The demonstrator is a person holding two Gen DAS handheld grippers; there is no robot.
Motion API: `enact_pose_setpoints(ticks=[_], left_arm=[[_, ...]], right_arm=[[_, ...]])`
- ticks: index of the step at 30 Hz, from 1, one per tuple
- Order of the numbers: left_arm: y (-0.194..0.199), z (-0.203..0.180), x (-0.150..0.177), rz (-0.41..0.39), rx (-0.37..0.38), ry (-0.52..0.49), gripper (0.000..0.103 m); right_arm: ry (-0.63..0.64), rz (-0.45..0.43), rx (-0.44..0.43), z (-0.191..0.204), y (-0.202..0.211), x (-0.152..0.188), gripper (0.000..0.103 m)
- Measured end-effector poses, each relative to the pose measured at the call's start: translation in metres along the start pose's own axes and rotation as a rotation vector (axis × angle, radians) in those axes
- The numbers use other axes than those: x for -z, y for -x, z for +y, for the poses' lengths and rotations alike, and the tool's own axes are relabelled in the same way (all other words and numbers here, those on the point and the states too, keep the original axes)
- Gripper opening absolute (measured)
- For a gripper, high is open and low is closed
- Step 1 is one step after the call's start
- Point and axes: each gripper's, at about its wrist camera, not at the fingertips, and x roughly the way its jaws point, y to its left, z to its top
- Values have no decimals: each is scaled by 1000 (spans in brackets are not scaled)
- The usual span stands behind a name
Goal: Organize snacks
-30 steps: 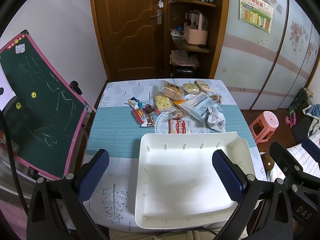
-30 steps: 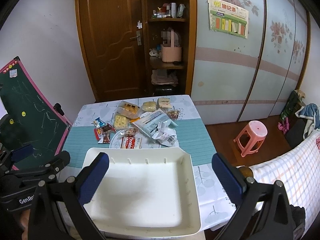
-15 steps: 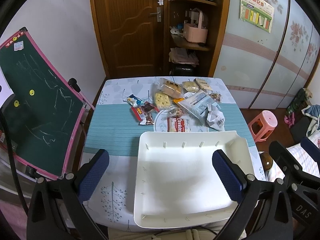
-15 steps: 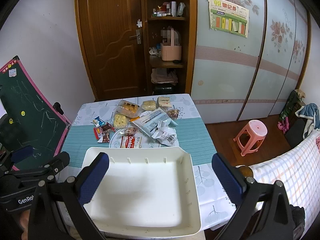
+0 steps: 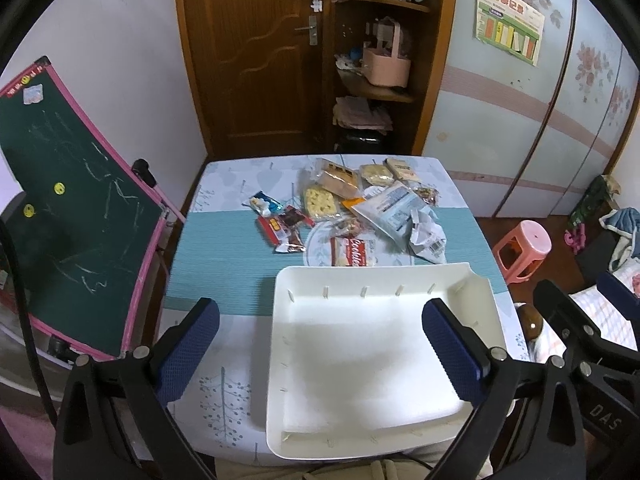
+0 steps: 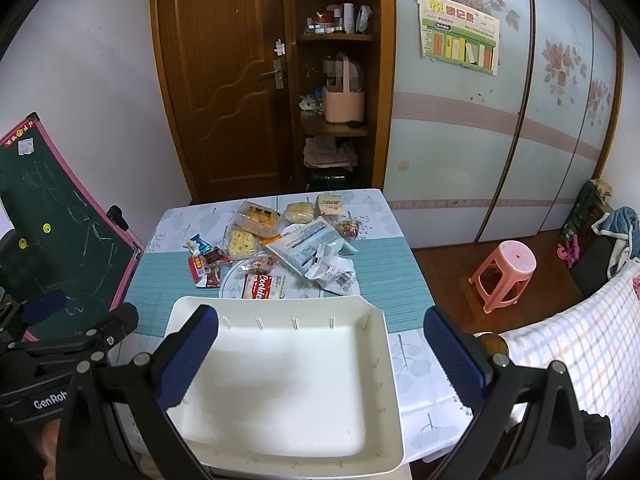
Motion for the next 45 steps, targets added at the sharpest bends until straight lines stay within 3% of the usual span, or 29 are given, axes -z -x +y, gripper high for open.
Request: enact_pose_setpoints(ticks=[16, 24, 28, 35, 38, 41, 45], left_arm=[[-7, 8, -15, 18, 38, -8, 98], [5, 14, -30, -113, 35, -5, 98], [4, 26, -45, -149, 58, 64, 98], [-1, 63, -91, -200, 111, 84, 98], [-7, 81, -123, -198, 91, 87, 98], [-18, 92, -152, -209, 27, 73, 99], [-47, 100, -183, -232, -36, 18, 100]], right_arm=[[3, 4, -5, -1, 1, -3, 103], [26, 2, 3, -1, -3, -15, 103], [15, -2, -25, -7, -4, -29, 103], [42, -66, -17, -26, -12, -77, 103], [65, -106, 0, -29, -16, -98, 103], [103, -125, 71, -30, -30, -122, 103], [129, -50, 57, -34, -68, -146, 103]])
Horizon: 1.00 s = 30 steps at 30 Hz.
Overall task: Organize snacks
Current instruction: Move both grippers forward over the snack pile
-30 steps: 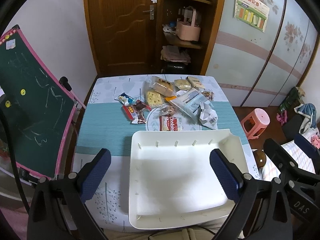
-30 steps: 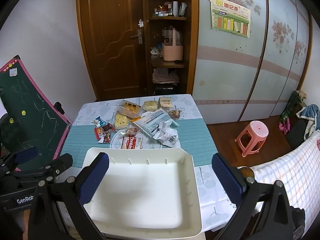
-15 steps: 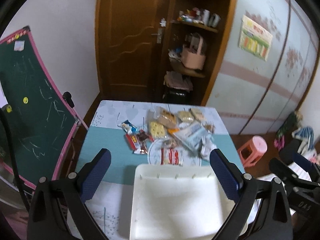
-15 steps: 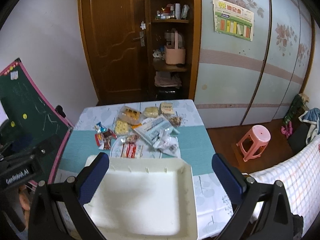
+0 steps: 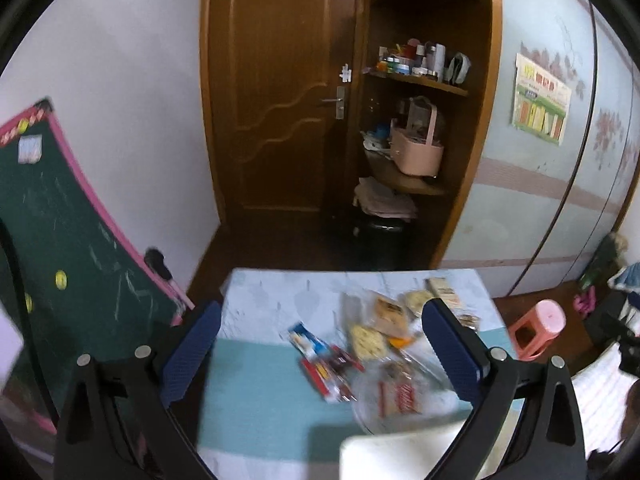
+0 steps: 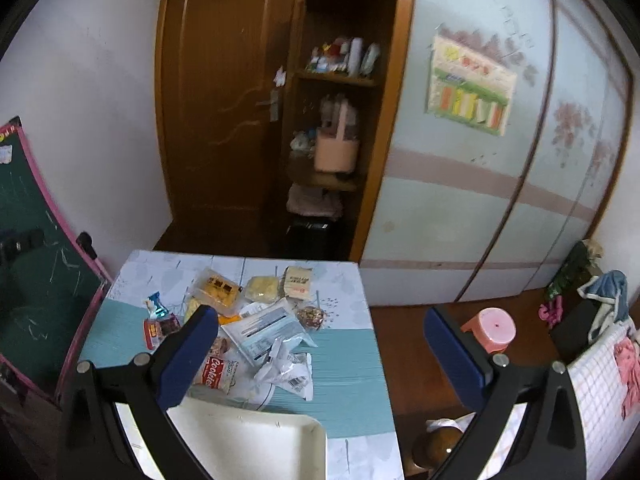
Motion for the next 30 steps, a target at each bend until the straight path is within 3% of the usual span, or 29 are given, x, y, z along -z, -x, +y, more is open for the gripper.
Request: enact_pose_setpoints(ticks=[2, 5, 8, 12, 17, 21, 30], left_arm=[[-22, -1, -2, 21, -8, -45, 100], [-73, -6, 9, 142, -21, -93, 100], [-118, -15, 32, 270, 34, -123, 100], [-170, -24, 69, 392, 49, -150, 100], [-226, -24, 111, 525, 75, -112, 100], [-263, -16, 127, 601, 36, -62, 100], [-310, -14, 139, 683, 54, 83, 100]], right_arm=[[2, 57, -16, -3, -30, -6, 103], [-10, 161, -58, -6, -79, -6, 103], [-20, 252, -91, -6, -126, 4, 102], [-13, 359, -136, 2, -178, 28, 96], [-48, 513, -215, 13, -230, 66, 95], [-67, 599, -228, 18, -255, 87, 93], [-108, 727, -254, 23, -298, 105, 91]])
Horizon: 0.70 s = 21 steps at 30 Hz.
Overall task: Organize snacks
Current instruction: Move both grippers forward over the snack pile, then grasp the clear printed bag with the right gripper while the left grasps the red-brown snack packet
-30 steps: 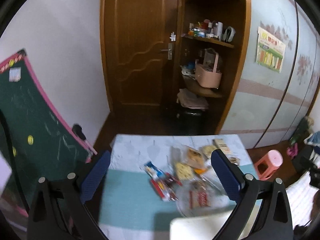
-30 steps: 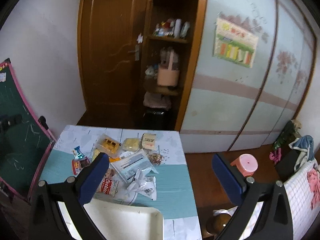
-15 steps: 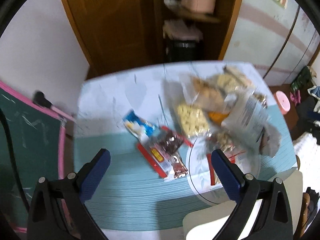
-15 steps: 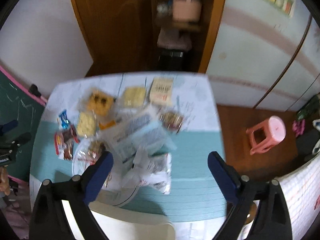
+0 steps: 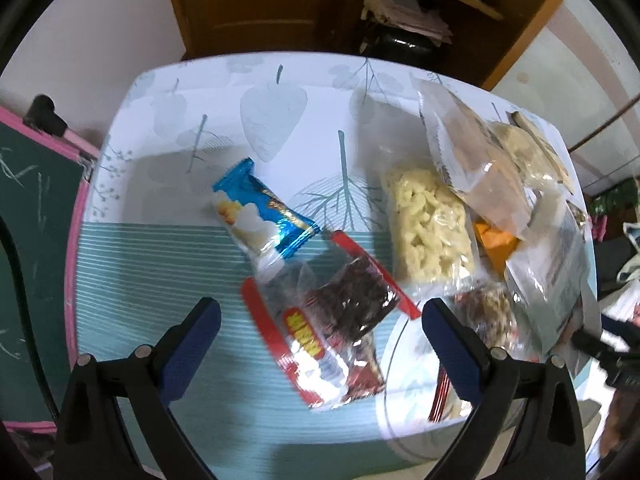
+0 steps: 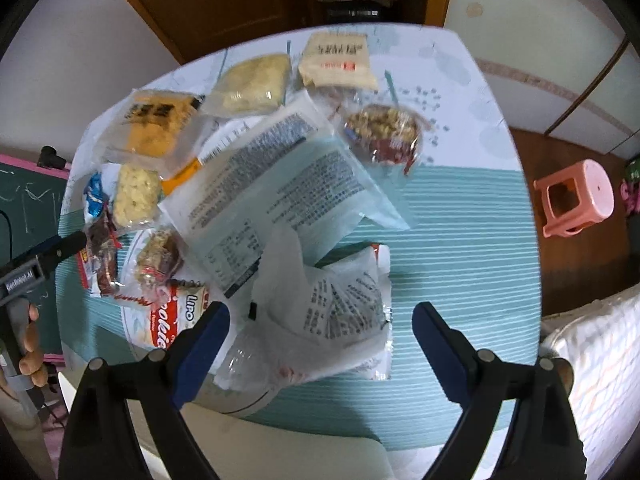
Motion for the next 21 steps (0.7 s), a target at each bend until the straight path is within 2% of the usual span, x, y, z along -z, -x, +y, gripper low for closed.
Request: enact_pose_setpoints(ticks=[3, 8, 11, 14, 16, 18, 19, 21], left_arm=[[-13, -2, -5, 22, 9, 21, 100], [-27, -2, -8, 40, 9, 52, 97], [-31, -2, -9, 54, 38, 64, 88], [-31, 0, -9, 56, 79, 66, 70], [-30, -2, -9, 61, 107, 64, 48], [-24, -3, -8, 36, 111, 63, 33], [-22, -3, -7, 31, 106, 60, 20], [-18, -5, -5, 19, 94, 54, 18]], right_arm=[[11, 48, 5, 4, -14, 1, 84], [28, 44, 7, 7, -17, 6, 78], [28, 39, -7, 6, -16, 9, 66], [23, 37, -23, 6, -14, 13, 62], [28, 35, -22, 4, -15, 16, 59], [26, 38, -38, 4, -14, 20, 58], [25, 39, -46, 5, -14, 22, 57], [21, 39, -60, 4, -12, 25, 56]])
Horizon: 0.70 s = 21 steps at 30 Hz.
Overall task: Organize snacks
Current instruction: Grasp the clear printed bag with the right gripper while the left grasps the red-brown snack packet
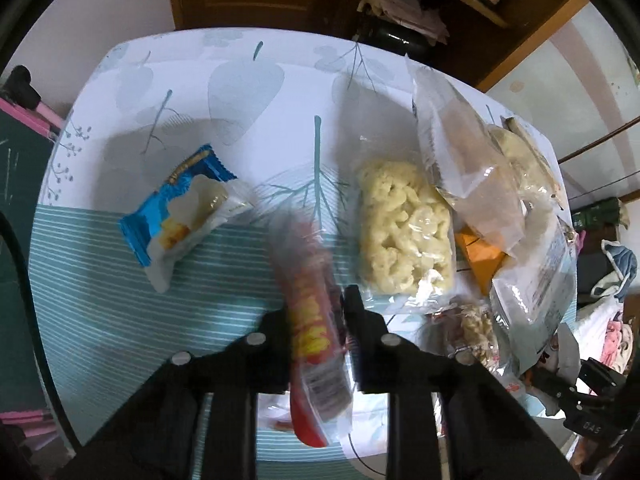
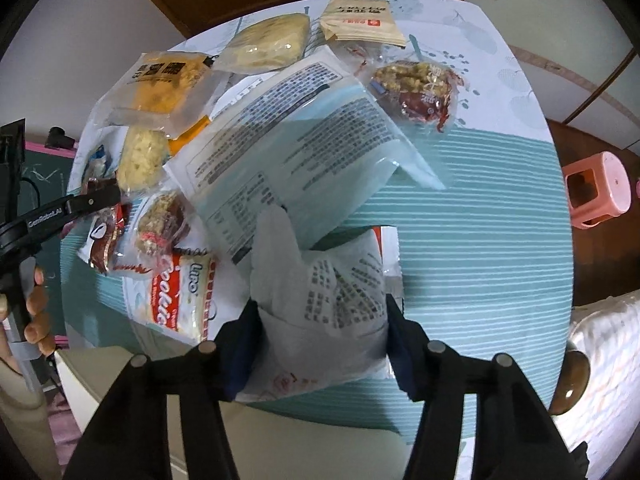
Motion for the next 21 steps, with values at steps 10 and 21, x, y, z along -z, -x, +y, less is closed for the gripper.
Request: enact_pose_setpoints(ticks=[10, 21], left_arm=[[42, 5, 8, -89, 66, 0, 18], [32, 10, 22, -29, 93, 29, 19]], right_arm=[[0, -60, -49, -7, 29, 19, 55], [23, -87, -55, 0, 50, 31, 55]])
